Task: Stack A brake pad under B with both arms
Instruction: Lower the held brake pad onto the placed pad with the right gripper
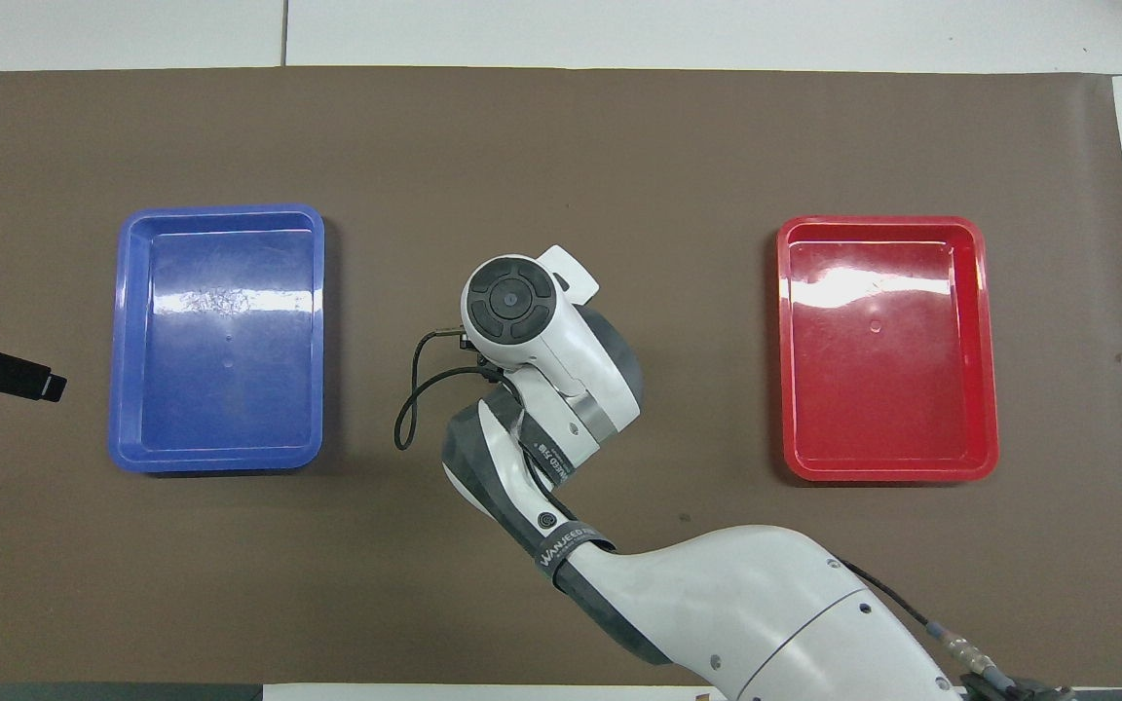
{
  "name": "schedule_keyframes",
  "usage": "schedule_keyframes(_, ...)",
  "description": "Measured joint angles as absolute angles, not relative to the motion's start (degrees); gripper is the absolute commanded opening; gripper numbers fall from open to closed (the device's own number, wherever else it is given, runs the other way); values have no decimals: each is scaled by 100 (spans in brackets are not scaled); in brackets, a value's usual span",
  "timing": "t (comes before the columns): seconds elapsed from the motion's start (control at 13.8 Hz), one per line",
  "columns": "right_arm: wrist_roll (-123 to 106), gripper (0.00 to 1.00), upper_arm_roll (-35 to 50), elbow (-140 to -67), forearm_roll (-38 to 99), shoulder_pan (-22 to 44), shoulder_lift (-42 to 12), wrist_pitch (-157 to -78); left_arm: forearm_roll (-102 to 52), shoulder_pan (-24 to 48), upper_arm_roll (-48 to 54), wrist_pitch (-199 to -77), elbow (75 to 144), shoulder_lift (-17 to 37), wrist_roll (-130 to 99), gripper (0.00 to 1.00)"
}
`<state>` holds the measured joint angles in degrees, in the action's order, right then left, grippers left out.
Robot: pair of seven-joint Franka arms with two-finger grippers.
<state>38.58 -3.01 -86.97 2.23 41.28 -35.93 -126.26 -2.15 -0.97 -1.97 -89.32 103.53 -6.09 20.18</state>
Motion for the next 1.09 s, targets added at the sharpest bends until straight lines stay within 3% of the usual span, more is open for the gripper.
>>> schedule_keyframes(1.09, 3861, 0, -321, -8308, 223, 4163, -3751, -12602, -216, -97, -197, -8932, 10354, -609, 2018, 100)
